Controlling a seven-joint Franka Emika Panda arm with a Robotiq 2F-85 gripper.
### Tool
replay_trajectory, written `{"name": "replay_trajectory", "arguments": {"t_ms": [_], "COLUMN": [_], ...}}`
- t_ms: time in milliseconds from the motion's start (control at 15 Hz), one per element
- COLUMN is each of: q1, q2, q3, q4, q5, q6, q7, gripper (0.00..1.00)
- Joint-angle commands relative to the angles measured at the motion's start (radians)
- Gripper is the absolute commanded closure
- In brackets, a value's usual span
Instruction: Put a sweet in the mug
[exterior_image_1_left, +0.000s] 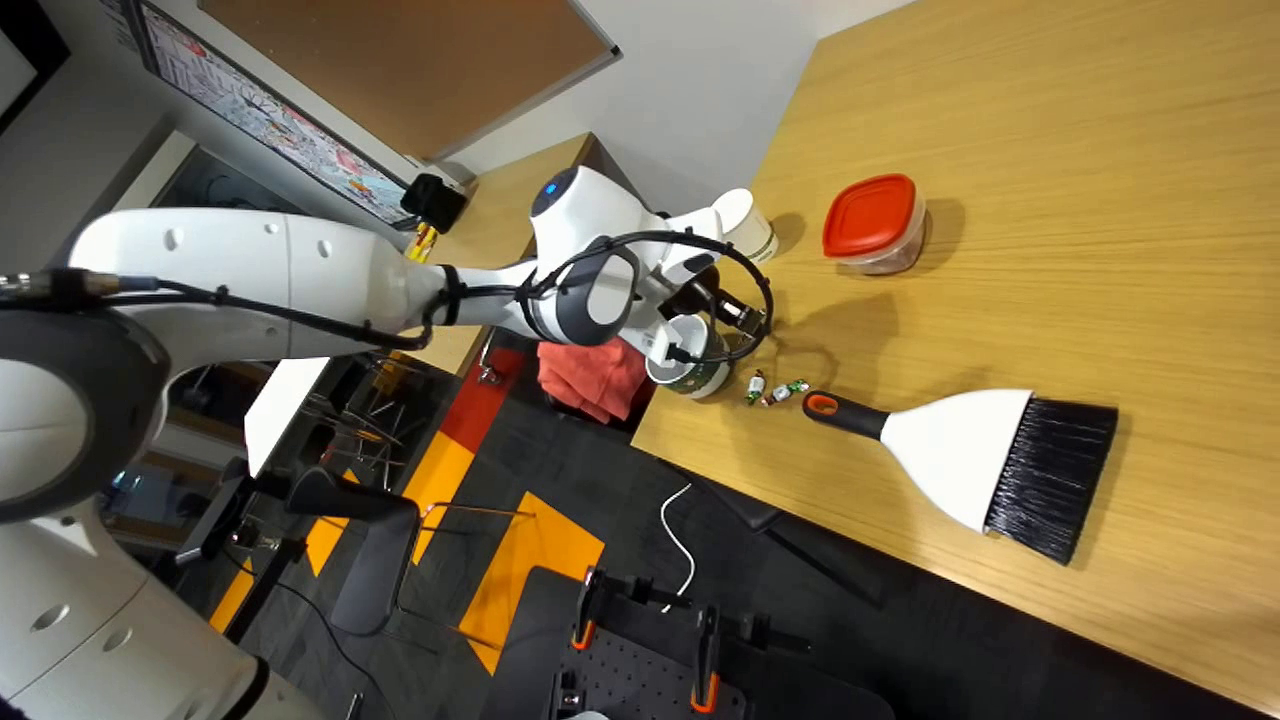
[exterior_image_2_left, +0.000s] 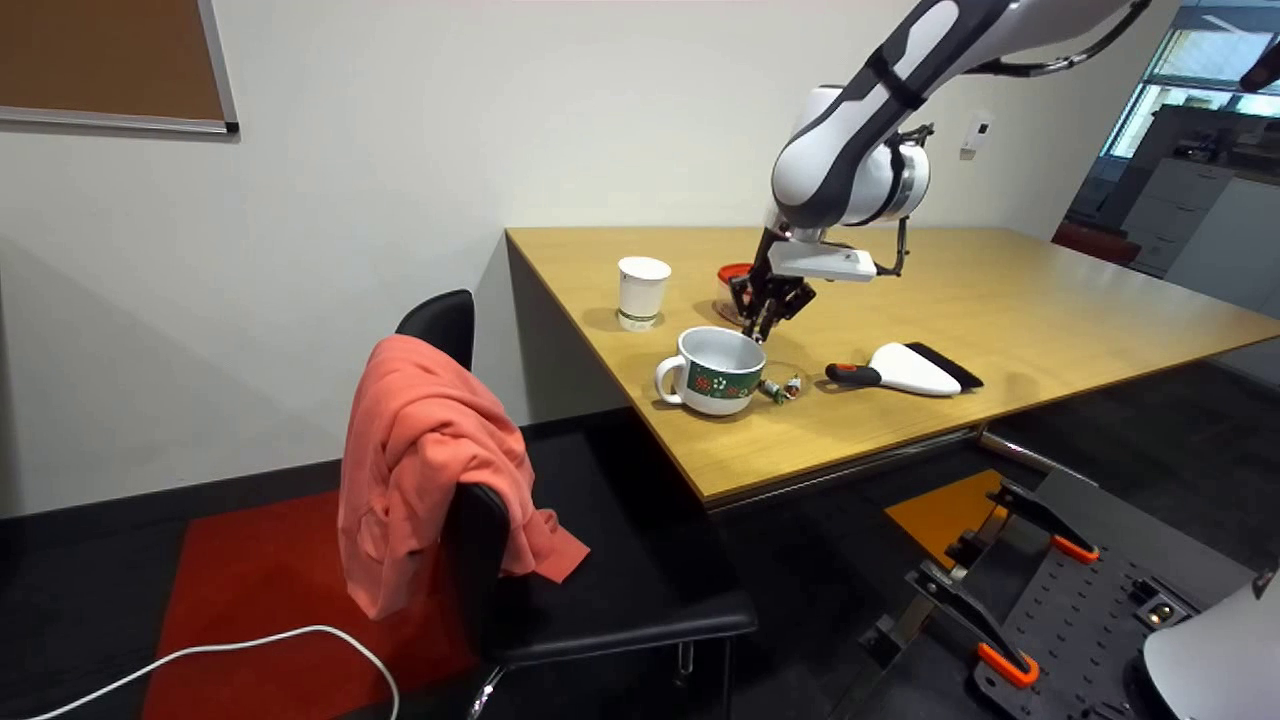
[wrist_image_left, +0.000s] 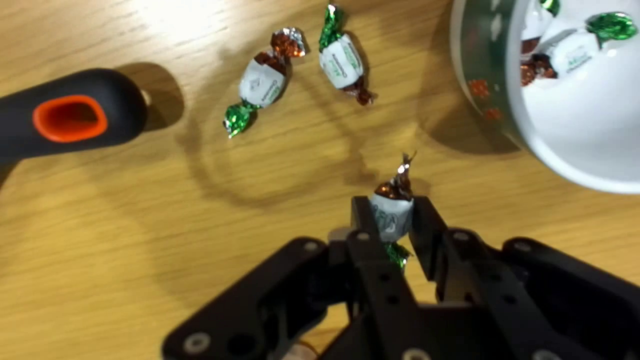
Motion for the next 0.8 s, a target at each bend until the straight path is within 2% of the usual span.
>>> {"name": "replay_trajectory", "arguments": {"t_ms": [0, 267, 400, 733], "q1": [-0.034, -0.043, -0.023, 0.000], "q2": [-0.249, -0.438, -0.481, -0.475], "q3": [0.055, 0.123, 0.125, 0.141], "q4": [-0.153, -0.238, -0.256, -0.293], "q5": [0.018, 0.092, 0.078, 0.055], "q6": [-0.069, -0.219, -0.264, -0.170], "q7": [-0.117, -0.281, -0.278, -0.250], "gripper": [0.94, 0.94, 0.94, 0.94]}}
